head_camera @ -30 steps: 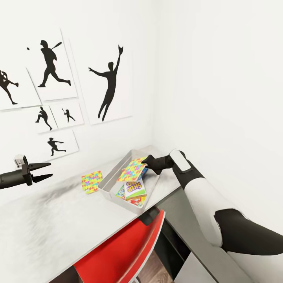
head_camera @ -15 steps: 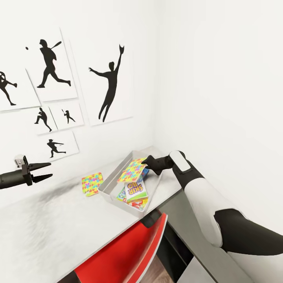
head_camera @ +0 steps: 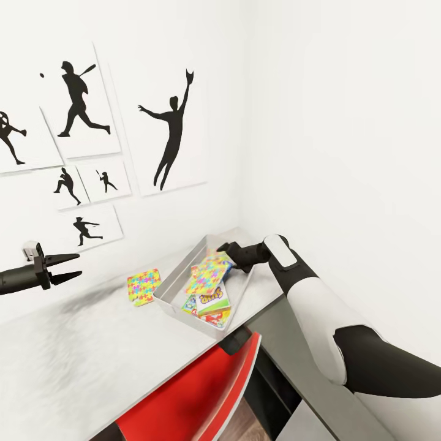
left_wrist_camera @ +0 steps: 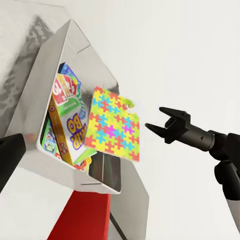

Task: Put all the toys in the child's room - the three board games (two on the bed and one on the table), the two jigsaw puzzles on the table, and the tennis ball on the table - inside the toy box on the table in the child's room.

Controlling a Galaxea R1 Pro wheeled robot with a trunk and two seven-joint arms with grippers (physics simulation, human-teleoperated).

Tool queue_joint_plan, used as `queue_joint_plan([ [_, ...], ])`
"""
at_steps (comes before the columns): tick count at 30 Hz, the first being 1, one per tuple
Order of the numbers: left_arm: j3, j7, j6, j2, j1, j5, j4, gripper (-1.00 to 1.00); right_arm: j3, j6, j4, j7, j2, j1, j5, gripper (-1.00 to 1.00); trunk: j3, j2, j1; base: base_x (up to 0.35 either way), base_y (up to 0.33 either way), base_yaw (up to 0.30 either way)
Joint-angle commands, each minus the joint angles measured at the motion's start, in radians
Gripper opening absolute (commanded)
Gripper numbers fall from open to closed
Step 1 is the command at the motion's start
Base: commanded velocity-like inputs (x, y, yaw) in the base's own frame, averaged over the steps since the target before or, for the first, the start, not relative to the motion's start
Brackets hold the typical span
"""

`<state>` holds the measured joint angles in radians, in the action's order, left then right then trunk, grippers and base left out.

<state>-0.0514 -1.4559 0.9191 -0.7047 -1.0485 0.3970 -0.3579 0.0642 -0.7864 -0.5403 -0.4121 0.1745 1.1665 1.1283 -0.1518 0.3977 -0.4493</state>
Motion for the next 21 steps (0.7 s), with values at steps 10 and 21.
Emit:
queue_joint_plan([
  [10,-0.005,-0.004,0.011,0.002,-0.001,0.003,0.0,1.0,0.007,-0.002,-0.001,-0.008,0.0,0.001,0.009,1.0,-0.002,0.002,-0.001,0.0,0.0,0.0],
  [21,-0.005,-0.004,0.011,0.002,-0.001,0.002,0.0,1.0,0.016,0.004,-0.01,-0.003,0.0,0.0,0.01,1.0,-0.002,0.002,-0.001,0.0,0.0,0.0],
])
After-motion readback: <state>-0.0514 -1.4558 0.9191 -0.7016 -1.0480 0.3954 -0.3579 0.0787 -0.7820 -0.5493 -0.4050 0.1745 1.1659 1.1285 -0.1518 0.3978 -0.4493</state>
